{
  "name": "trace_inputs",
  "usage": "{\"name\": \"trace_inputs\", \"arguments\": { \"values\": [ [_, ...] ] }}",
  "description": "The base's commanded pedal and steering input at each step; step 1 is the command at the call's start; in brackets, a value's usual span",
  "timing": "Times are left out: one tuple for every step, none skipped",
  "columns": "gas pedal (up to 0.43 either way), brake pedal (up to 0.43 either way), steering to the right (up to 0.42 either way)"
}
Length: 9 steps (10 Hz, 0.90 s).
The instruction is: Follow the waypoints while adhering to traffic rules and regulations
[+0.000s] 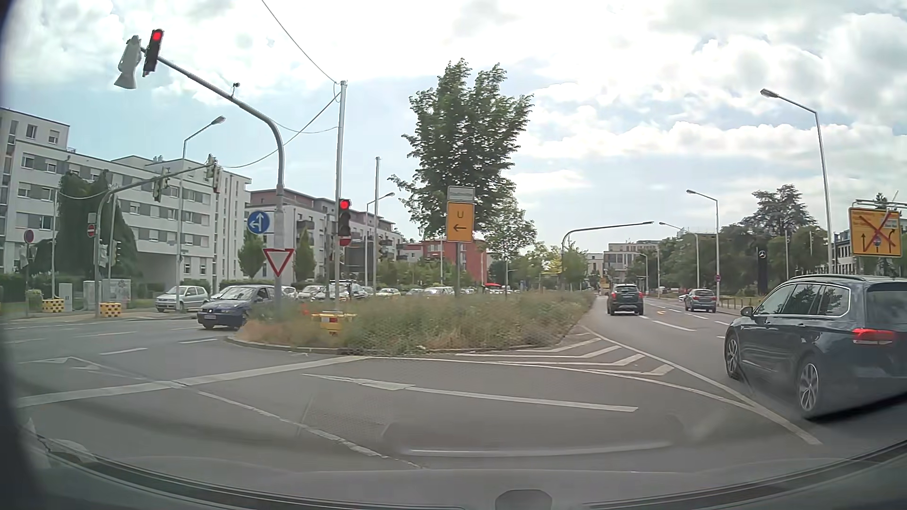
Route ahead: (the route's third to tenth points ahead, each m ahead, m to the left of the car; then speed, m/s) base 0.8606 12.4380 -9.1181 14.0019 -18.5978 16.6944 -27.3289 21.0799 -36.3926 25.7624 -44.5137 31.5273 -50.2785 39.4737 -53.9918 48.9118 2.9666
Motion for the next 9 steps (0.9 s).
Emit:
{"name": "trace_inputs", "arguments": {
  "values": [
    [0.000, 0.268, -0.551],
    [0.000, 0.274, -0.604],
    [0.000, 0.268, -0.670],
    [0.000, 0.268, -0.724],
    [0.000, 0.268, -0.783],
    [0.000, 0.274, -0.817],
    [0.000, 0.268, -0.838],
    [0.000, 0.268, -0.855],
    [0.000, 0.256, -0.870]
  ]
}}
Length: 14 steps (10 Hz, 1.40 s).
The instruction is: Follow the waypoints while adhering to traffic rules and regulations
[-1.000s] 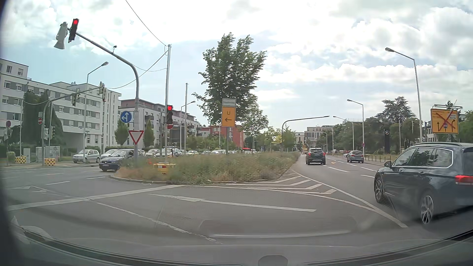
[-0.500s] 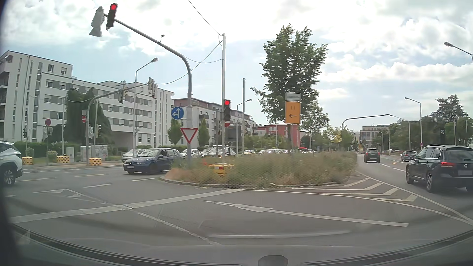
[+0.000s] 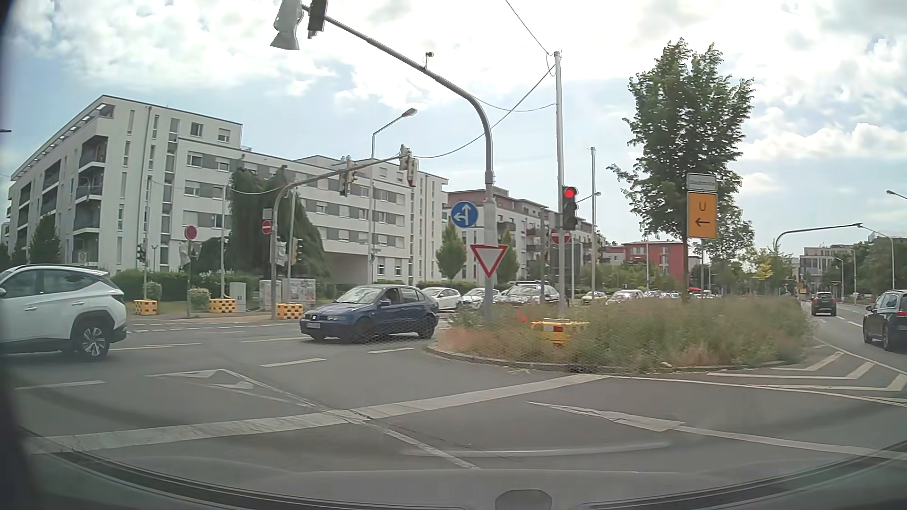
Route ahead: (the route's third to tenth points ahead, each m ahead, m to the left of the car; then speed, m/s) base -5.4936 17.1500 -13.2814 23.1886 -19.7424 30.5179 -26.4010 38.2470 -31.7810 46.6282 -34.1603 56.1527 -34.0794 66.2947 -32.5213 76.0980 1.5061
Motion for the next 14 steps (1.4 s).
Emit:
{"name": "trace_inputs", "arguments": {
  "values": [
    [0.000, 0.232, -0.879],
    [0.000, 0.213, -0.888],
    [0.000, 0.195, -0.890],
    [0.000, 0.177, -0.891],
    [0.000, 0.152, -0.891],
    [0.000, 0.128, -0.891],
    [0.000, 0.098, -0.891],
    [0.000, 0.073, -0.891],
    [0.000, 0.061, -0.891],
    [0.000, 0.055, -0.890],
    [0.000, 0.055, -0.889],
    [0.000, 0.055, -0.887],
    [0.000, 0.049, -0.886],
    [0.000, 0.049, -0.886]
  ]
}}
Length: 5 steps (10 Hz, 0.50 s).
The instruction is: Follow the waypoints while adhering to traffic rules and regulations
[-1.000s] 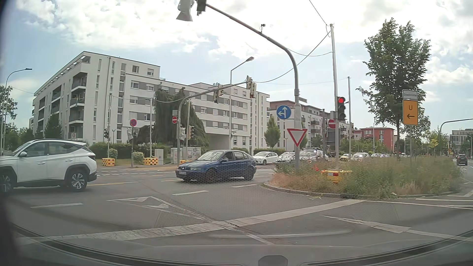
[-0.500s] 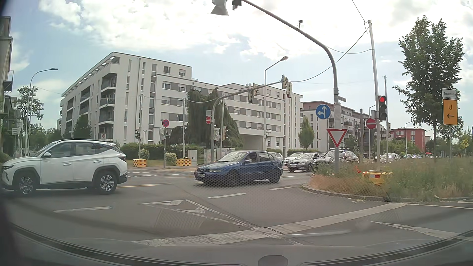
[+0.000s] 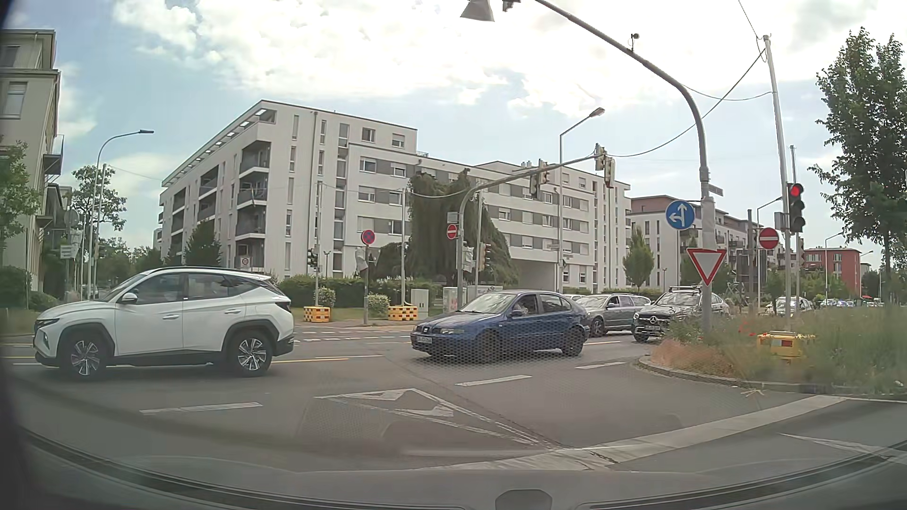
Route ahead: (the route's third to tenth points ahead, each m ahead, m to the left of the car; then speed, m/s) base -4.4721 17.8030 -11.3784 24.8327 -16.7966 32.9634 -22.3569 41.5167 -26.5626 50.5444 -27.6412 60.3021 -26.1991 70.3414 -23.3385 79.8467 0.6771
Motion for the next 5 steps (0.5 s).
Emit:
{"name": "trace_inputs", "arguments": {
  "values": [
    [0.000, 0.049, -0.885],
    [0.000, 0.049, -0.885],
    [0.000, 0.055, -0.884],
    [0.000, 0.085, -0.883],
    [0.000, 0.177, -0.881]
  ]
}}
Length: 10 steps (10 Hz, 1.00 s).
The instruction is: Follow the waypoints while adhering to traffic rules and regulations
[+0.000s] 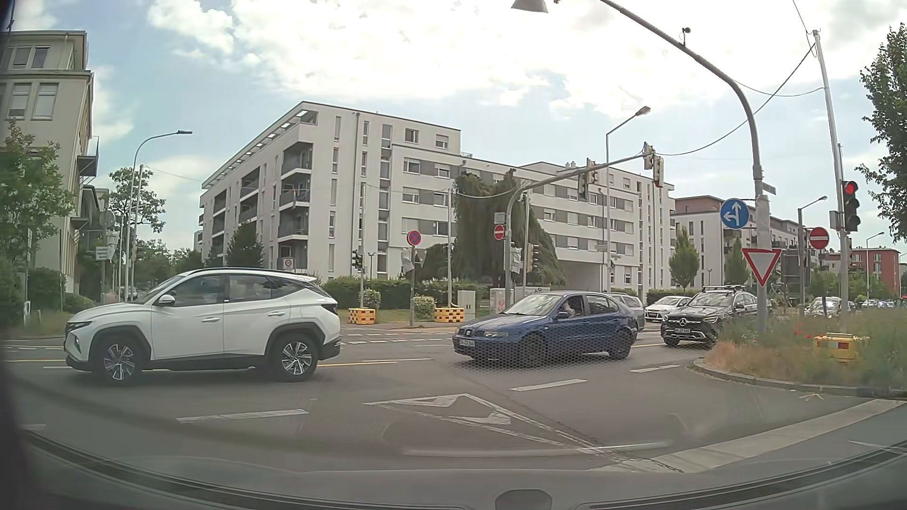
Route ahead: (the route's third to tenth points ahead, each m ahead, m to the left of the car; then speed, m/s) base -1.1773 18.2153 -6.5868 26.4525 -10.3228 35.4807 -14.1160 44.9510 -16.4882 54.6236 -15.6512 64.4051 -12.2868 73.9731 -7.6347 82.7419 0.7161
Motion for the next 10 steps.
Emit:
{"name": "trace_inputs", "arguments": {
  "values": [
    [0.000, 0.201, -0.881],
    [0.000, 0.220, -0.881],
    [0.000, 0.238, -0.881],
    [0.000, 0.238, -0.881],
    [0.000, 0.238, -0.880],
    [0.000, 0.238, -0.879],
    [0.000, 0.244, -0.880],
    [0.000, 0.244, -0.880],
    [0.000, 0.250, -0.879],
    [0.000, 0.250, -0.879]
  ]
}}
